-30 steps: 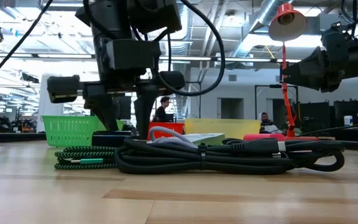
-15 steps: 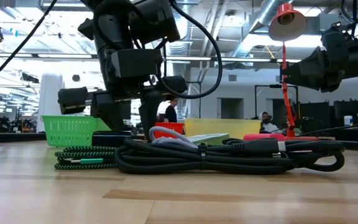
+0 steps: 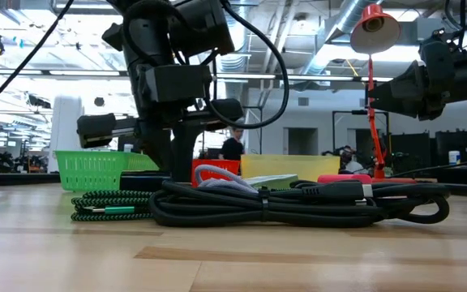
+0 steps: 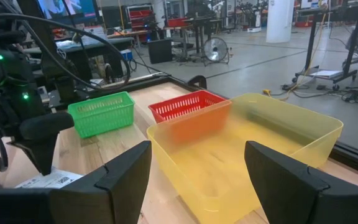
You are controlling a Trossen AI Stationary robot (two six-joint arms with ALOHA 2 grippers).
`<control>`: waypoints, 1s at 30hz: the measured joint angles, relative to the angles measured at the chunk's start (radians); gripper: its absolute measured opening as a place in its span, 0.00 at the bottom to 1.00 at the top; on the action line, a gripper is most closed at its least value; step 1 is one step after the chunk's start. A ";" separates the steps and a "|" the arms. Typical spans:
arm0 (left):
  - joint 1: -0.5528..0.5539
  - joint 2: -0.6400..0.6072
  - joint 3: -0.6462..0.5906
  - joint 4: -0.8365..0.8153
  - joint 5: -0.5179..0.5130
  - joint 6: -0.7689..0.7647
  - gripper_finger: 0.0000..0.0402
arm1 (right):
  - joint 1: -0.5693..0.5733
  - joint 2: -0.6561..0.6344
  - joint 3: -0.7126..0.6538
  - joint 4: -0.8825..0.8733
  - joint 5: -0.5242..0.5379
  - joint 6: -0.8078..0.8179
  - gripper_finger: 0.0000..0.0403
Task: Pick and place items into bin
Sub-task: Put the left white card reader box into the green basket
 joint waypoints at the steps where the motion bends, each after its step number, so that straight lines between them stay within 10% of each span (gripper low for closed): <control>1: -0.006 0.000 0.000 0.000 -0.008 -0.004 0.01 | 0.000 0.000 0.000 0.000 0.000 0.000 0.63; 30: -0.156 0.007 0.096 -0.181 -0.218 -0.186 0.00 | 0.000 0.000 0.000 0.000 0.000 0.000 0.63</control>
